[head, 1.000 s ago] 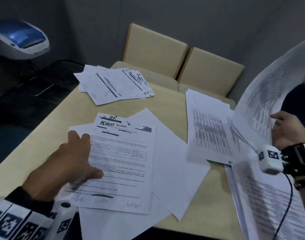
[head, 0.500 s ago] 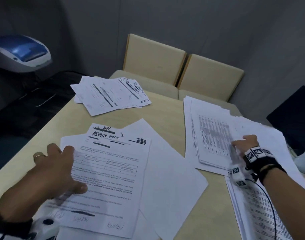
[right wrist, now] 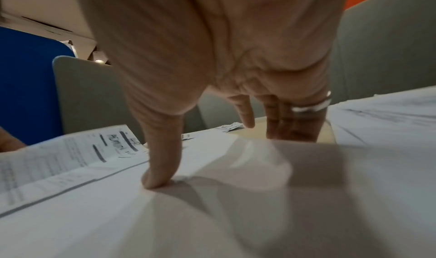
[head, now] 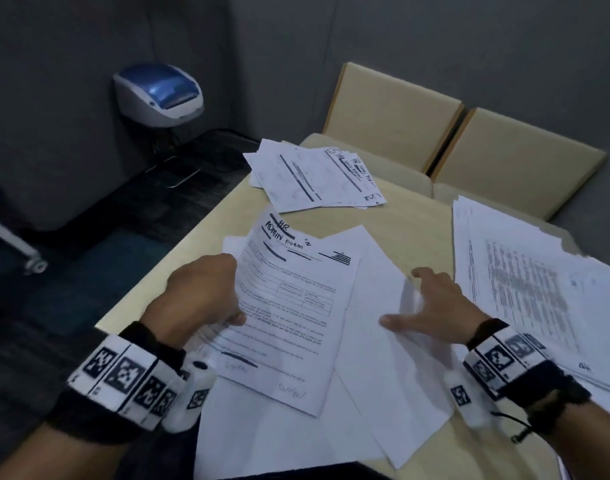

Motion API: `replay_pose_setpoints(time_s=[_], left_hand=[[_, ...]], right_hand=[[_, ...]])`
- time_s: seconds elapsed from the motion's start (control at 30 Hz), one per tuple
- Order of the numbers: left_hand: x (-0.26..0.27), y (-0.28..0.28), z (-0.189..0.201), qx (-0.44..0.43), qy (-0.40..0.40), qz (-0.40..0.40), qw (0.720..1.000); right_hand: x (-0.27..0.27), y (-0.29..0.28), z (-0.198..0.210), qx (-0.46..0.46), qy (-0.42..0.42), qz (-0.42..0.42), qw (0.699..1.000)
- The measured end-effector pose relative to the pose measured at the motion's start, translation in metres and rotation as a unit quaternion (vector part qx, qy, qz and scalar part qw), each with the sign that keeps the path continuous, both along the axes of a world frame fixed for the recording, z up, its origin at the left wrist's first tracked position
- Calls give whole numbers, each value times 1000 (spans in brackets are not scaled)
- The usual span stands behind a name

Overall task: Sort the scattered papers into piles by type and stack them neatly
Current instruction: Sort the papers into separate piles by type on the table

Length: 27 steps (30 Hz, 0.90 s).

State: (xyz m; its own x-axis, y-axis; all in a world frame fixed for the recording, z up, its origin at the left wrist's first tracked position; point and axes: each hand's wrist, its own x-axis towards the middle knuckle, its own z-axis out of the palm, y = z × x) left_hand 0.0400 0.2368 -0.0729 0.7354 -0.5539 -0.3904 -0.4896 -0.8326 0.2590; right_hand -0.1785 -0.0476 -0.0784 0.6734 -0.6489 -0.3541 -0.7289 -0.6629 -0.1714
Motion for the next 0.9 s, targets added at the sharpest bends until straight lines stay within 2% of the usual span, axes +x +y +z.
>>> replay_pose_setpoints(time_s=[0.1,0.17,0.27,0.33,0.4,0.53,0.67,0.77,0.8,0.9], left_hand=[[19,13,1,-107,11,35,994],[37,25,7,-202,2,58,978],[61,46,19,-338,17,137,931],[73,60,25,-406,22,183,895],[84,73,27,-445,2,212,870],[93,84,27,-480,20,256,839],[91,81,24,-473,55,268,837],[94,78,19,-474,33,271,837],[93,77,19,-473,24,270,838],[93,73,19,-463,3,263,846]], right_hand=[[2,-11,2,34,-44,-51,997],[-3,-20,0,58,-72,-45,995],[-14,-21,8,26,-100,-26,994],[-24,-18,23,3,-150,-57,987],[-36,-12,39,12,-231,-104,967],[-60,11,57,61,-351,-165,920],[-72,41,47,111,-387,-207,891],[-71,63,25,180,-414,-239,860],[-68,74,16,194,-412,-240,857],[-58,100,-13,259,-354,-189,878]])
